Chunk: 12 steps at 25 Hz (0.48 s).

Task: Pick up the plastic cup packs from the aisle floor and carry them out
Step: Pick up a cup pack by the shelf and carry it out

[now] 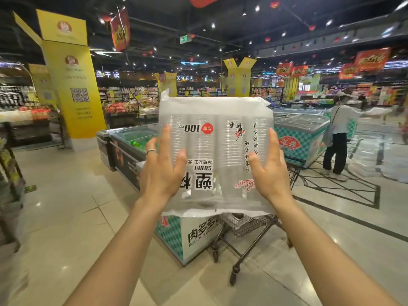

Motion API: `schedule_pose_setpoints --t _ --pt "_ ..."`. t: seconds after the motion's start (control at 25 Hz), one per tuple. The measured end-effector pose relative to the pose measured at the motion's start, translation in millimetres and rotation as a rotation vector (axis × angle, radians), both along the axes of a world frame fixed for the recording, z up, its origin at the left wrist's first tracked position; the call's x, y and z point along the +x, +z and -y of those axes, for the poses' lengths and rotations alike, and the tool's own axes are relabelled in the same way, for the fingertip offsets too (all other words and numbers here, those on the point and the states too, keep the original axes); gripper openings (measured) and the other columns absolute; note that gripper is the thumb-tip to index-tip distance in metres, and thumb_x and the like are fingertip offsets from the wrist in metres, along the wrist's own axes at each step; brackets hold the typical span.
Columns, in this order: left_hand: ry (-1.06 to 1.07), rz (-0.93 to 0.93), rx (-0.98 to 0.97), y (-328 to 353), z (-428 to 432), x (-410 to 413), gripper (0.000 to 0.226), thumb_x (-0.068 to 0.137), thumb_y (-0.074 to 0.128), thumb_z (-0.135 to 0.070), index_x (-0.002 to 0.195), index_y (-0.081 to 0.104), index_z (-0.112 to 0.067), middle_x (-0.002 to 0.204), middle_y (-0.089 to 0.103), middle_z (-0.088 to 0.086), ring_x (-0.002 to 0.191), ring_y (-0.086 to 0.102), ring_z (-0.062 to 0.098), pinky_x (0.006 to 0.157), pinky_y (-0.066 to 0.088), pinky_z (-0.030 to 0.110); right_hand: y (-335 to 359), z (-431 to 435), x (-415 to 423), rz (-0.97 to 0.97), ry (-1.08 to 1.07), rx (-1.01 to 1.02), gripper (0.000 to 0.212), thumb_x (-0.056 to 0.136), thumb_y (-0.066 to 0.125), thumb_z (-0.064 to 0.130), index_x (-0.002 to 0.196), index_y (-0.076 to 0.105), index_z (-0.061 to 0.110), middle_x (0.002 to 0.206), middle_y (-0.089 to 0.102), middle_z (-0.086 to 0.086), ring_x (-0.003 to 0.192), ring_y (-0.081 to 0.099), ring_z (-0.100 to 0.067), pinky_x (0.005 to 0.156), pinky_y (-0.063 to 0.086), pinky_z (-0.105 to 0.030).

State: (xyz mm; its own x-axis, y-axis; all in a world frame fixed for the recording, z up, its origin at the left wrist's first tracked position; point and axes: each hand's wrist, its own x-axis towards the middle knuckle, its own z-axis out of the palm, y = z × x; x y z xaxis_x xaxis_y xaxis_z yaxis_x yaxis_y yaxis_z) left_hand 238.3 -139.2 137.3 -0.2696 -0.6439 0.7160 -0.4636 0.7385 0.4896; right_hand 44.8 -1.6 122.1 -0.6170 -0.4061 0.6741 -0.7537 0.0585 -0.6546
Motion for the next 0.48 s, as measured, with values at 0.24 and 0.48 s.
schedule_pose_setpoints --t 0.24,0.48 --pt "-0.023 -0.037 0.012 -2.1 10.8 -129.3 0.070 0.092 0.034 -0.052 0.155 0.008 -0.038 0.151 0.027 0.014 0.116 0.052 0.035 0.085 0.044 0.044 8.1 14.7 -133.7 -0.041 0.000 0.027 0.071 0.097 0.050 0.036 0.154 0.008 0.037 0.157 0.028 -0.003 0.138 0.034 -0.023 0.089 0.032 -0.035" --pt "-0.031 -0.018 0.018 -6.4 34.1 -229.8 0.067 0.096 0.038 -0.050 0.155 0.006 -0.041 0.155 0.024 0.013 0.121 0.050 0.038 0.086 0.045 0.046 -0.2 32.5 -232.0 -0.028 -0.019 0.031 0.071 0.098 0.049 0.038 0.154 0.006 0.038 0.156 0.030 -0.004 0.136 0.036 -0.023 0.089 0.033 -0.036"
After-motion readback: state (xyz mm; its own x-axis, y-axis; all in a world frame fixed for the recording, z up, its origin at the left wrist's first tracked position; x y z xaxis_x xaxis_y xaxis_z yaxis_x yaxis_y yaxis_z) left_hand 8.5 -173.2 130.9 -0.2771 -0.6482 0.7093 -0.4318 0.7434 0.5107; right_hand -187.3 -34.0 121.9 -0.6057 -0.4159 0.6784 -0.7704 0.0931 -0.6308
